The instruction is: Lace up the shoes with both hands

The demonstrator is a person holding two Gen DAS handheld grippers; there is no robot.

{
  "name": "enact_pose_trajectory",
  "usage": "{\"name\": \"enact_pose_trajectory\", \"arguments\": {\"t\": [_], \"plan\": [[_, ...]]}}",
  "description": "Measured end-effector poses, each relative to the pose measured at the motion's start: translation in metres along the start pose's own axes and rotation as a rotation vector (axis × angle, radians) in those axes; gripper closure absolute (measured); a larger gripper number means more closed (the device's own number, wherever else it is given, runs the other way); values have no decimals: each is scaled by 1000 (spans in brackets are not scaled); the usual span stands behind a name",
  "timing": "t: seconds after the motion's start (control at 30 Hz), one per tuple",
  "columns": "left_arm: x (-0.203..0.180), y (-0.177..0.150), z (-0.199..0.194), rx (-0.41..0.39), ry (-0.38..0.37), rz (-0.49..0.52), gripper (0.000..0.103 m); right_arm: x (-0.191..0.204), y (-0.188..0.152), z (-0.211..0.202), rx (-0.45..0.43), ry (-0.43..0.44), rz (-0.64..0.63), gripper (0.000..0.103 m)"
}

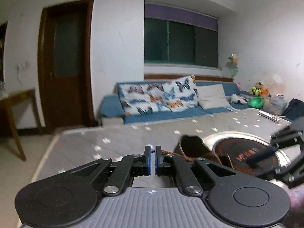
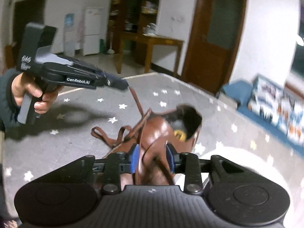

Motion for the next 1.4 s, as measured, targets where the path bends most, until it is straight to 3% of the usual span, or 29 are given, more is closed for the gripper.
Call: {"name": "enact_pose_trajectory", "arguments": {"t": [0.23,0.4,0.77,1.23,1.33,1.4], "plan": [[-2,18,-23,-99,93,66,99,-3,-18,-10,44,-19,141,49],[7,34,-39,-166,161,73,99,-3,-24,-16,56,-43,172,39],[10,48,-65,-283,355,145,99,7,-24,-9,70,-34,188,35],[15,56,-76,-330,444,191,99,13,-24,-2,85,-37,189,33],[20,58,-76,-303,402,164,99,14,-24,0,88,-36,188,32],[23,56,-74,-268,325,128,99,14,-24,1,89,-35,188,31]]}}
Point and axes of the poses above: each gripper's, at about its wrist camera, not at the fingertips, and z roughly the way its jaws point, x to its left, y to its top, the point moved 1 cm from there along z, roughly the way its jaws point, and after that the axes turned 3 degrees about -y, right-handed, at the moved point
